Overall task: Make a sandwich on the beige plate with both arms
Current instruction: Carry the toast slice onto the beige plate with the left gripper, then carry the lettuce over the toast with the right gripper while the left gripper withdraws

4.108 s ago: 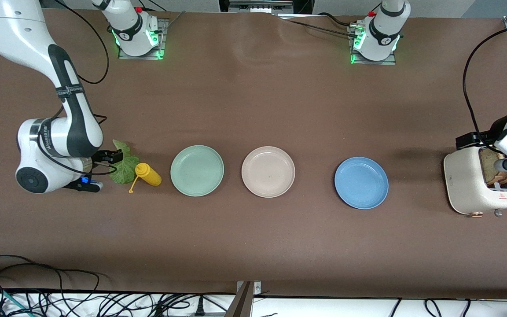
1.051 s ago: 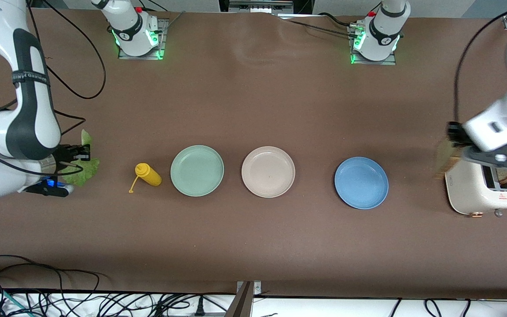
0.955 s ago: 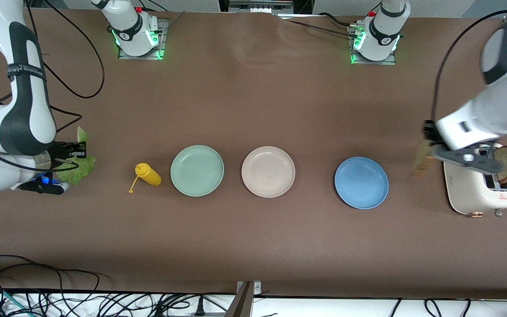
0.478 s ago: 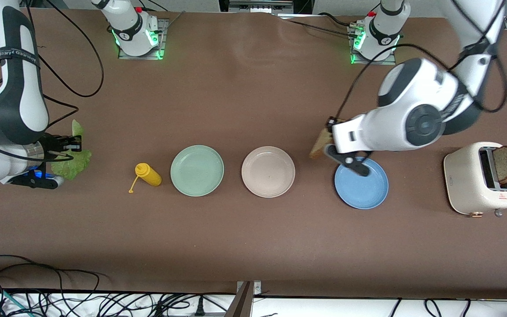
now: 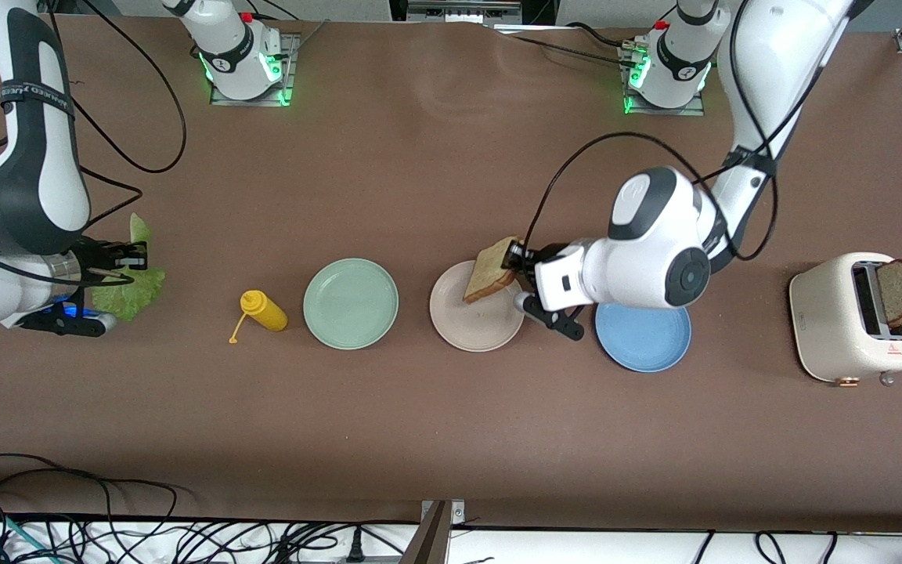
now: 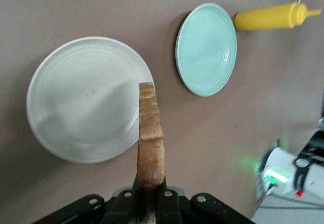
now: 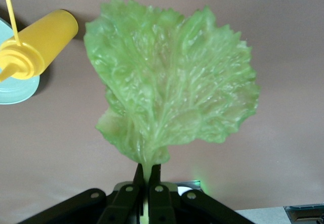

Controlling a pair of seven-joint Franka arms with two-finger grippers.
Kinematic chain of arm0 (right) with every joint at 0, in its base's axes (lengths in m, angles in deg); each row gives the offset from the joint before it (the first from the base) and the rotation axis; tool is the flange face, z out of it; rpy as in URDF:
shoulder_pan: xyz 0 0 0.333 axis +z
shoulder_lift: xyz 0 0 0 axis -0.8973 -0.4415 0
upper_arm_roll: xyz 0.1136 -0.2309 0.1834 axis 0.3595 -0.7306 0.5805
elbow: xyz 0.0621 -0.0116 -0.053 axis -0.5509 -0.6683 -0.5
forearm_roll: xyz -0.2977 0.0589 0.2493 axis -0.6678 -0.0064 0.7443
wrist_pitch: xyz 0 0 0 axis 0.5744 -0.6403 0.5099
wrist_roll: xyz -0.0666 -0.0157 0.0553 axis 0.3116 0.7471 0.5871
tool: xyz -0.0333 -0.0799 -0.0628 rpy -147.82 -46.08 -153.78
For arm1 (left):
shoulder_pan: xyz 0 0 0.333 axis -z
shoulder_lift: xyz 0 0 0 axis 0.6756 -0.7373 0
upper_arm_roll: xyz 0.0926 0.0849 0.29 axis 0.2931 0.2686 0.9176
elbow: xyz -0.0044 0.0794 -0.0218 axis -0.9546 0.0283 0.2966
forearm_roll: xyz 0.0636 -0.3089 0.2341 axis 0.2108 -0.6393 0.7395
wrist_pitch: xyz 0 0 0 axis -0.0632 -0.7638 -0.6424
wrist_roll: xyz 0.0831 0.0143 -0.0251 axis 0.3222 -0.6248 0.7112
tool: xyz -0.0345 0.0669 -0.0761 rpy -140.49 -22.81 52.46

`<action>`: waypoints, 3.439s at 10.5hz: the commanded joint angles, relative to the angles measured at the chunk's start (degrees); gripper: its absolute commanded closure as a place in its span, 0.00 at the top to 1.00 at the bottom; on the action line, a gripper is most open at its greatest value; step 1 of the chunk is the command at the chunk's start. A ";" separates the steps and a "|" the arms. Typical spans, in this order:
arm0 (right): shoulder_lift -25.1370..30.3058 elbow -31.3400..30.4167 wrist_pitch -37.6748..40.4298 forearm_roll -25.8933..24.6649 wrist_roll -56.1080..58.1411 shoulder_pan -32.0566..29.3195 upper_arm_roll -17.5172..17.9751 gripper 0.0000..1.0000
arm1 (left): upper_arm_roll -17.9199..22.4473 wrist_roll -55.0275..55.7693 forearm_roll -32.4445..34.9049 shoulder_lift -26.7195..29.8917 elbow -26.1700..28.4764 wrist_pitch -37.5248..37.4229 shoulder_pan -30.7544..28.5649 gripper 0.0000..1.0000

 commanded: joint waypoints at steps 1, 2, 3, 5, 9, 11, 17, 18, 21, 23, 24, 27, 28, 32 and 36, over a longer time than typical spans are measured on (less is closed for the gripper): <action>0.15 0.84 0.62 -0.66 -0.70 0.30 0.13 0.00 | 0.07 -4.64 -4.02 -6.29 -2.26 1.90 -0.18 0.00; 0.15 0.84 0.62 -0.66 -0.96 0.30 0.13 0.00 | 0.07 -8.59 -6.89 -8.67 -2.18 3.12 -0.62 0.00; 0.15 0.84 0.62 -0.66 -0.96 0.30 0.13 0.00 | 0.24 -12.28 -11.19 -10.35 -2.18 3.48 -0.62 0.00; 0.15 0.84 0.62 -0.66 -1.05 0.30 0.13 0.00 | 0.59 -16.26 -14.30 -11.94 -2.00 3.48 -1.15 0.00; 0.15 0.92 0.62 -0.57 -0.96 0.30 0.39 0.00 | 1.56 -19.88 -13.60 -12.47 -2.00 3.48 -3.17 0.13; 0.15 1.71 0.62 -0.57 -0.79 0.30 0.48 0.00 | 3.22 -20.40 -13.08 -12.74 -1.82 3.48 -3.52 1.00; 0.15 2.86 1.23 -0.40 -0.61 0.73 0.48 0.00 | 5.34 -22.87 -4.51 -11.07 -1.56 3.13 -4.66 1.00; 0.32 2.95 1.23 -0.40 -0.61 2.13 0.31 0.00 | 5.43 -22.34 -0.72 -10.11 -1.56 3.04 -4.75 1.00; 3.56 3.03 1.23 -0.22 -0.61 5.03 0.39 0.00 | 5.86 -18.32 4.92 -4.33 -1.30 -2.21 -6.34 1.00; 4.72 3.03 1.32 0.39 -0.52 8.28 0.57 0.00 | 5.52 -9.12 16.32 3.75 -1.56 -8.00 -6.34 1.00; 4.72 3.03 0.89 1.00 -0.61 10.39 0.57 0.00 | 5.78 -4.28 19.94 8.22 -1.73 -11.95 -6.25 1.00; 4.11 2.95 -5.77 7.47 -11.54 15.40 0.57 0.00 | 5.69 4.61 31.72 18.78 -1.82 -21.10 -6.34 1.00; 3.32 2.86 -8.41 10.30 -14.81 17.24 0.48 0.00 | 5.86 7.86 32.53 20.82 -2.00 -22.35 -6.42 1.00; -1.51 2.68 -21.40 10.50 -26.33 25.59 0.48 0.00 | 5.95 11.94 32.28 24.26 -2.17 -25.26 -7.66 1.00; -7.40 2.77 -34.85 10.59 -34.52 32.01 0.48 0.00 | 5.52 11.76 31.22 25.14 -2.35 -25.78 -10.38 1.00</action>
